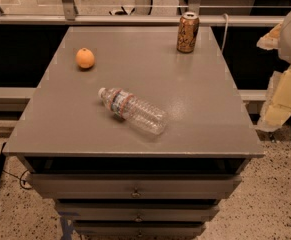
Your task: Place water bottle upright
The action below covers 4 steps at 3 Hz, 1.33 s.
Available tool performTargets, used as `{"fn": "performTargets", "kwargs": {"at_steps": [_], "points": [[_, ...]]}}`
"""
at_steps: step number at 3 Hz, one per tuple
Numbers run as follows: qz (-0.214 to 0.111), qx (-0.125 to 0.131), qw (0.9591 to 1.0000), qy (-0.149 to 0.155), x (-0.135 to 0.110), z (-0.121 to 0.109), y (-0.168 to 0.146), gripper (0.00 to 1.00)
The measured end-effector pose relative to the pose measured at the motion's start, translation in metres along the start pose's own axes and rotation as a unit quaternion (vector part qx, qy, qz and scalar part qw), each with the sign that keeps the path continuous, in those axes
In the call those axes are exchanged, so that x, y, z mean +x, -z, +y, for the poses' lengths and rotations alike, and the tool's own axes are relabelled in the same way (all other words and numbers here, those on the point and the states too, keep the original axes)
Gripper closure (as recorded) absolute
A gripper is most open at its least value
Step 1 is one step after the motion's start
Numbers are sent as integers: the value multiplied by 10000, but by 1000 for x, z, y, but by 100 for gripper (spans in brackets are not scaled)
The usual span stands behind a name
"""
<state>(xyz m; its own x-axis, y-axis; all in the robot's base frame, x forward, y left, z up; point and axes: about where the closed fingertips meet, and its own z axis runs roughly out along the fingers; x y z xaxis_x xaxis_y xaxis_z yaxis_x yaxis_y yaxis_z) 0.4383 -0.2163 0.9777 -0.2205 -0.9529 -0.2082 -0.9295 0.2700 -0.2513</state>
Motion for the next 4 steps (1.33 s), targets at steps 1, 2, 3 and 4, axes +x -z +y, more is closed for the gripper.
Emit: {"fn": "performTargets", "kwargs": {"at_steps": [1,2,3,4], "points": [[0,0,10000,0,0,0,0,0],[-130,80,9999,-15,-18,7,-7,0],[-351,27,9994,-51,-69,19,-27,0],[-512,-82,9985,-175,-126,29,-51,0]]}}
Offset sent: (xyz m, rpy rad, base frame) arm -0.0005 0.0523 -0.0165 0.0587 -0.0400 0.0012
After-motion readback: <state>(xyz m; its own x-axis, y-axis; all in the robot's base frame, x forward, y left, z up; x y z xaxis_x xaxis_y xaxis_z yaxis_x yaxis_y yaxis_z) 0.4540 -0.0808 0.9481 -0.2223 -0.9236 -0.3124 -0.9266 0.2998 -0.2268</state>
